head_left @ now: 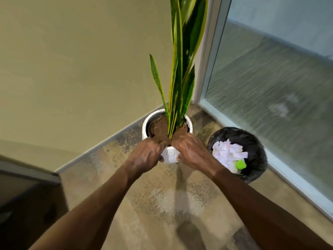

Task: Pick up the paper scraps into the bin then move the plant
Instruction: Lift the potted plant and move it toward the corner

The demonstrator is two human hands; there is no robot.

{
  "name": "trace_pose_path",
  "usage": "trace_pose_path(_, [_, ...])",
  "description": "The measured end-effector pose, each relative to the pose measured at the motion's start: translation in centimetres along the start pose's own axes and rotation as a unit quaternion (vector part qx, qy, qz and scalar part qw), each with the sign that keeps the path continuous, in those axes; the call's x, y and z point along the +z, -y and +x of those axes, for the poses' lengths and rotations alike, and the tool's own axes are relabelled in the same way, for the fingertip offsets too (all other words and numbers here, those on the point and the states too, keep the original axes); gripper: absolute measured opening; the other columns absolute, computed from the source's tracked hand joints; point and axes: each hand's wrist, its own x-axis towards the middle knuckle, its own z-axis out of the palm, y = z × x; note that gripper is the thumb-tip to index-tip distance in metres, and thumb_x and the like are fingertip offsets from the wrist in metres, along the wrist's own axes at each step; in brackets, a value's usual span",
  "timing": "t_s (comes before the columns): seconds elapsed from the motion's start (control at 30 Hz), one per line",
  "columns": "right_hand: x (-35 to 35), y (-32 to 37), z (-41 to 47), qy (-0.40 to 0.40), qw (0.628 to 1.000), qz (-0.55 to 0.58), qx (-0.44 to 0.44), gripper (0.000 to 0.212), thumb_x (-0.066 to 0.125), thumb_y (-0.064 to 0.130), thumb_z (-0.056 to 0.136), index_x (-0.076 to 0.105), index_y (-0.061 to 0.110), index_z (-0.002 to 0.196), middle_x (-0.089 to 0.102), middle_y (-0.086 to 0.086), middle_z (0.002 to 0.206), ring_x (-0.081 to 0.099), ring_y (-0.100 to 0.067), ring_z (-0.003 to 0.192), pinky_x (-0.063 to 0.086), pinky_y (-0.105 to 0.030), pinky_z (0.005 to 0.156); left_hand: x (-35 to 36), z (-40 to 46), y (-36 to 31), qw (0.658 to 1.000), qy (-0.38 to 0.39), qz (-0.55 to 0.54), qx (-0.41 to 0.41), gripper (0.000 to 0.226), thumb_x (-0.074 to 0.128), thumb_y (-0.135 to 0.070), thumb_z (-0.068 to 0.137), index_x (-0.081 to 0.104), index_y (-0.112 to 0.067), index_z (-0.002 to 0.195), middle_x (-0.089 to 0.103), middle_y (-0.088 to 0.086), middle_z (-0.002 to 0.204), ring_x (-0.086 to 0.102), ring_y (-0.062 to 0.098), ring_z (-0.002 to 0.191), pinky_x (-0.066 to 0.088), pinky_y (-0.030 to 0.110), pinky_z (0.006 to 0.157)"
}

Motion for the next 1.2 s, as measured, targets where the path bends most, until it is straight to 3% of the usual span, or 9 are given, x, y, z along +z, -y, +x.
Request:
trace_pose_path(0.1, [-10.0,2.5,-0.7,-0.008,1.0,-0.017,0.002,0.008,0.07,0.011,0.073,0.067,0.016,0.078,0.066,-0.001,0.086,0.056,-0.019,0.081,0.047,-0.034,0.077,-10.3,-1.3,-0.7,0.999,-0.013,-0.035,0.012,0.032,0.082,-0.02,0.072,0.068,-0.013,0.1,0.072,0.01,0.094,0.068,0.031,0.082,0.053,0.035,0.064])
trace_pose_path(0.2, [-18.0,4.2,-1.4,-0.025,1.0,-0.003,0.001,0.008,0.07,0.012,0.071,0.067,0.014,0.078,0.068,-0.005,0.089,0.059,-0.023,0.083,0.046,-0.037,0.078,-19.0,-2.2,-1.5,0.998,-0.031,-0.057,0.016,0.028,0.081,-0.017,0.069,0.069,-0.014,0.093,0.072,0.012,0.089,0.066,0.034,0.08,0.049,0.035,0.061])
trace_pose_path(0.3, [-26.7,7.0,-2.4,-0.056,0.998,-0.004,0.009,0.013,0.072,0.011,0.064,0.067,0.014,0.075,0.07,-0.007,0.087,0.062,-0.026,0.08,0.048,-0.035,0.069,-28.1,-4.1,-2.1,0.997,-0.051,-0.056,0.017,0.024,0.078,-0.018,0.069,0.068,-0.014,0.09,0.072,0.015,0.087,0.065,0.037,0.081,0.046,0.036,0.061])
trace_pose_path(0.47, [-35.2,9.4,-3.3,-0.085,0.995,-0.046,0.019,0.018,0.078,0.014,0.062,0.062,0.016,0.07,0.067,-0.003,0.079,0.059,-0.024,0.074,0.047,-0.035,0.065,-37.5,-5.2,-2.7,0.994,-0.083,-0.04,0.056,0.022,0.079,-0.014,0.069,0.069,-0.015,0.089,0.073,0.014,0.083,0.066,0.037,0.078,0.047,0.035,0.06])
trace_pose_path(0.7, [-39.4,7.1,-2.2,-0.13,0.988,-0.072,0.031,0.035,0.089,0.019,0.057,0.055,0.017,0.064,0.066,-0.002,0.076,0.057,-0.022,0.069,0.045,-0.03,0.058,-41.6,-1.8,-3.0,0.989,-0.123,-0.008,0.087,0.034,0.082,-0.017,0.071,0.069,-0.015,0.102,0.074,0.013,0.092,0.066,0.035,0.083,0.05,0.037,0.065])
trace_pose_path(0.87, [-40.4,2.9,-0.1,-0.153,0.987,-0.044,0.023,0.044,0.093,0.014,0.047,0.051,0.02,0.058,0.064,-0.003,0.067,0.041,-0.014,0.061,0.035,-0.025,0.056,-41.3,3.5,-2.4,0.985,-0.14,-0.003,0.104,0.05,0.08,-0.018,0.072,0.067,-0.022,0.12,0.074,0.008,0.099,0.065,0.032,0.085,0.051,0.038,0.069])
trace_pose_path(1.2, [-41.1,-6.2,7.5,-0.183,0.983,-0.022,0.017,0.034,0.091,0.005,0.043,0.064,0.01,0.064,0.066,-0.006,0.067,0.06,-0.023,0.061,0.032,-0.023,0.055,-40.8,15.3,0.2,0.986,-0.135,-0.016,0.097,0.036,0.075,-0.011,0.073,0.07,-0.019,0.108,0.073,0.004,0.097,0.063,0.028,0.084,0.05,0.039,0.069])
